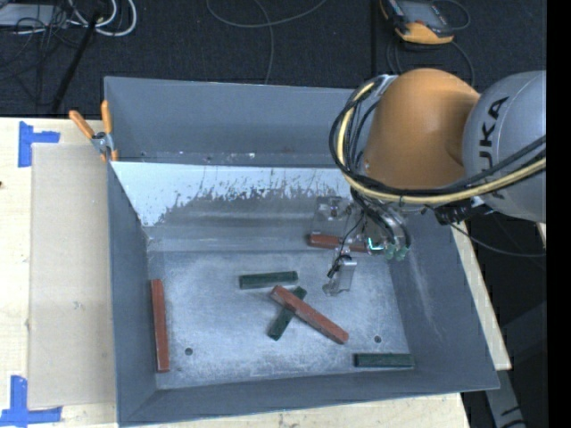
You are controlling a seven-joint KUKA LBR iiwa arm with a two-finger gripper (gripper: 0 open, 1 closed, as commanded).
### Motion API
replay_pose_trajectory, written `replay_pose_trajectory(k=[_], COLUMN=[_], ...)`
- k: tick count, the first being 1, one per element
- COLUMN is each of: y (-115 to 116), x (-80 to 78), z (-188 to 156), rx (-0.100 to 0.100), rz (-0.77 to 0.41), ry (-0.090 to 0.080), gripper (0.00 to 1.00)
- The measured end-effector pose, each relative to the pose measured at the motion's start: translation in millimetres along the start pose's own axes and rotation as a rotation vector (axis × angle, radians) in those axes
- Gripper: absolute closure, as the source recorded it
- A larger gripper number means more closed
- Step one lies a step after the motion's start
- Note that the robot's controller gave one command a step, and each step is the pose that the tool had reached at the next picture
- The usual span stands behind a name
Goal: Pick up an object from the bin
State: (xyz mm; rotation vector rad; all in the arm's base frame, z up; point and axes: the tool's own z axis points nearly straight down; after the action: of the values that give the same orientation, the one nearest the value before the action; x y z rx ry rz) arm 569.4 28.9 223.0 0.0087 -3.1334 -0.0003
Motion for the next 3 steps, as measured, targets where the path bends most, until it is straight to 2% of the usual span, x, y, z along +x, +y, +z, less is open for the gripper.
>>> replay_pose_trajectory(k=[1, 2, 3], y=[51, 17, 18], x=[31.7, 59.7, 58.9], z=[155, 155, 154], rx=[0.000, 0.002, 0.001], rz=[-0.360, -0.430, -0.428], ry=[-0.008, -0.003, -0.005], gripper=[0.00, 0.00, 1.00])
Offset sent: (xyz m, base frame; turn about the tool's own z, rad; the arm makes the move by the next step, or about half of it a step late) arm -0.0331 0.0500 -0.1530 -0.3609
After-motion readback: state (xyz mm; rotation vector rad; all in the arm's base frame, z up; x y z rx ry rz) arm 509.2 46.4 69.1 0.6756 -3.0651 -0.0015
